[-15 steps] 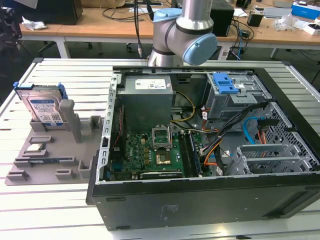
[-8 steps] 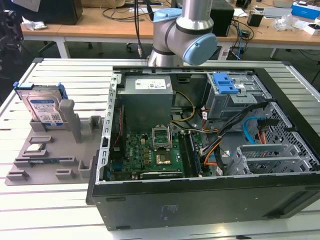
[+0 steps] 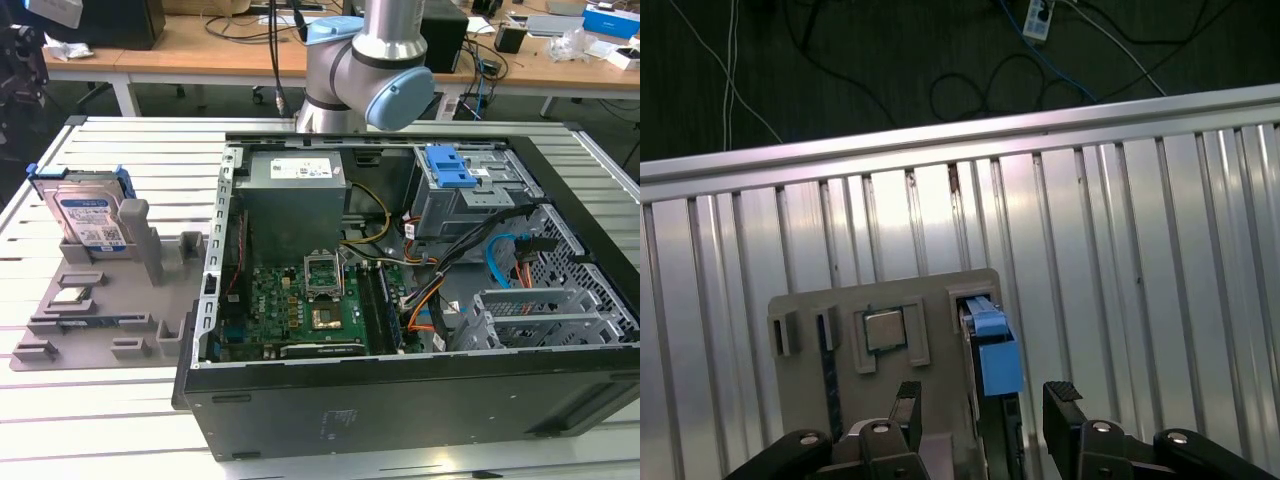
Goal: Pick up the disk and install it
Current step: 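Pick up the disk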
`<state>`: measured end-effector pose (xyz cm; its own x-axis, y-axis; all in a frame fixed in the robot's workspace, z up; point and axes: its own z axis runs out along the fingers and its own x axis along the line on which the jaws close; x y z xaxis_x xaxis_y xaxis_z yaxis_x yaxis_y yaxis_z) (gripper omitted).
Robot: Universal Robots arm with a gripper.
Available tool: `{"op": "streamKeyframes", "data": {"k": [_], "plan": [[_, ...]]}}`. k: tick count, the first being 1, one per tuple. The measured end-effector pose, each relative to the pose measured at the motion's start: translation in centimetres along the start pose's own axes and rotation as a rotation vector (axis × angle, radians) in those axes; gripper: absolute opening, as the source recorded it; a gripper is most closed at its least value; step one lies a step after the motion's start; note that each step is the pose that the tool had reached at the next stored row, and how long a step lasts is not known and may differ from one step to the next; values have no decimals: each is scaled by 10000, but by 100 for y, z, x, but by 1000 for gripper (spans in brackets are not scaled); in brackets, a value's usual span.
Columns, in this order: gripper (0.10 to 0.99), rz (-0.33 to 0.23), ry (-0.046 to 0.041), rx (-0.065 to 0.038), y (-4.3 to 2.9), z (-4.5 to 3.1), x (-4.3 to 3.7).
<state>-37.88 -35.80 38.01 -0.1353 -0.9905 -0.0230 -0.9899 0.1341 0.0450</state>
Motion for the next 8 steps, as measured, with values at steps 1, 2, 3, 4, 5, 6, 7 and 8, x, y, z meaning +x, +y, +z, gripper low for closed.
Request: {"op": "streamKeyframes", "data": {"k": [1,2,3,4,5,6,7,8], "plan": [[600,0,0,0,-1,7,0],[600,0,0,0,-3,14,0],[600,0,0,0,-3,19,0],[600,0,0,0,-4,24,0],[600,0,0,0,-6,29,0],[600,0,0,0,-7,34,0],[600,0,0,0,-8,39,0],[600,0,0,0,-11,47,0]]}}
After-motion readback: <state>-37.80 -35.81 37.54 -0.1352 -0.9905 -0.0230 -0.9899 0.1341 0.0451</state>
